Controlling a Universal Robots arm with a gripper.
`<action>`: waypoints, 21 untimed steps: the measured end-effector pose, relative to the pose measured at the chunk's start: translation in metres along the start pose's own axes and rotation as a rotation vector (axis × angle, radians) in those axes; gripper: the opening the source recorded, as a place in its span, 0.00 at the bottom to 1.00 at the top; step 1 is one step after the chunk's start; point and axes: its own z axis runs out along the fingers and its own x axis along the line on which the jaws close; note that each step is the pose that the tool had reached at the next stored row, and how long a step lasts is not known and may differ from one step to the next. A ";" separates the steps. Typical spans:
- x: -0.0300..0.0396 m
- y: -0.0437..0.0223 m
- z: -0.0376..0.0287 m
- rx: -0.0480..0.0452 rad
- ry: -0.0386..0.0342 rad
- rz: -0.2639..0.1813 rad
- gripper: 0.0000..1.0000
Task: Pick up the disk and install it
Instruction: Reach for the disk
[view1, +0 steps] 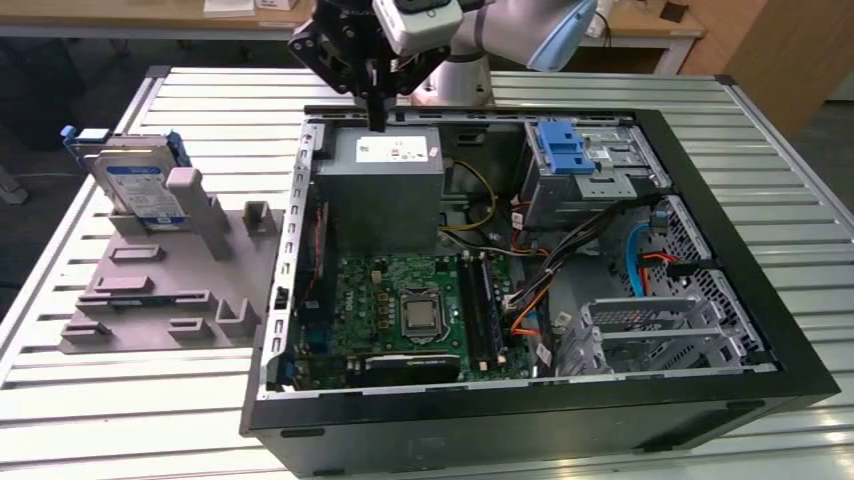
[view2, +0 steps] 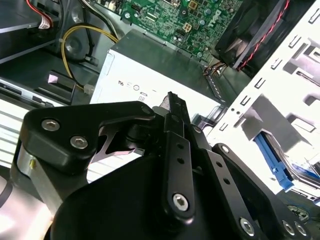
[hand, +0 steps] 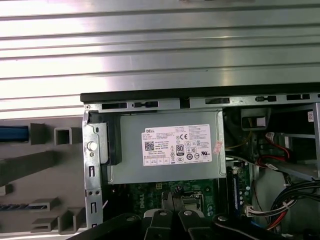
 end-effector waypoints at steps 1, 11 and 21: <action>0.0004 0.0000 0.0001 0.0000 0.0000 0.000 0.11; 0.0052 -0.0004 0.0008 0.0000 0.0001 0.000 0.11; 0.0098 -0.0008 0.0016 0.0000 0.0002 0.000 0.11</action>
